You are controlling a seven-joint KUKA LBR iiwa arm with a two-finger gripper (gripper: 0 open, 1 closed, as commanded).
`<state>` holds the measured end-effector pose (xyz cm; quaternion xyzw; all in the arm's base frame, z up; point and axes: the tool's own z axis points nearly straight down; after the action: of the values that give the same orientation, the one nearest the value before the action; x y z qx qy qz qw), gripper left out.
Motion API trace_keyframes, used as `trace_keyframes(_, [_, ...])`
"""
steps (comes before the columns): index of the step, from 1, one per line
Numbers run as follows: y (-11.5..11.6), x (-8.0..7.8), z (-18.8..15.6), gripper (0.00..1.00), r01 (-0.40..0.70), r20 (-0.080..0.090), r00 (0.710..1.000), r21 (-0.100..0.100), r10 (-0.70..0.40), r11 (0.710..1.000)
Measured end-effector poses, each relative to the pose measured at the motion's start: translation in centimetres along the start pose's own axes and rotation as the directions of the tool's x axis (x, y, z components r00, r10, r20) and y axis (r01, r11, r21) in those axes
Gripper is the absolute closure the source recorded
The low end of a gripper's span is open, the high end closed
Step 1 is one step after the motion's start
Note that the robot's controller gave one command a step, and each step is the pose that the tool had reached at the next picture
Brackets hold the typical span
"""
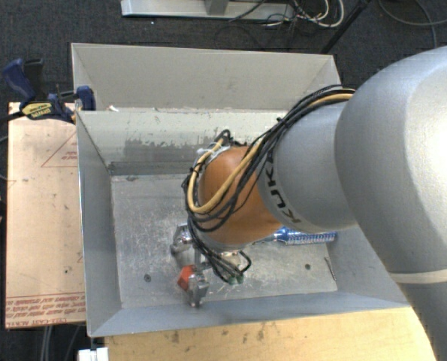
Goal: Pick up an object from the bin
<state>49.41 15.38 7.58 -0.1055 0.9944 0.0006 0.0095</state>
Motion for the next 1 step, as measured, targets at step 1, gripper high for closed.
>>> trace_keyframes(1, [0.14, 0.03, 0.07, 1.00, -0.002, 0.002, 1.000, -0.004, 0.002, 1.000])
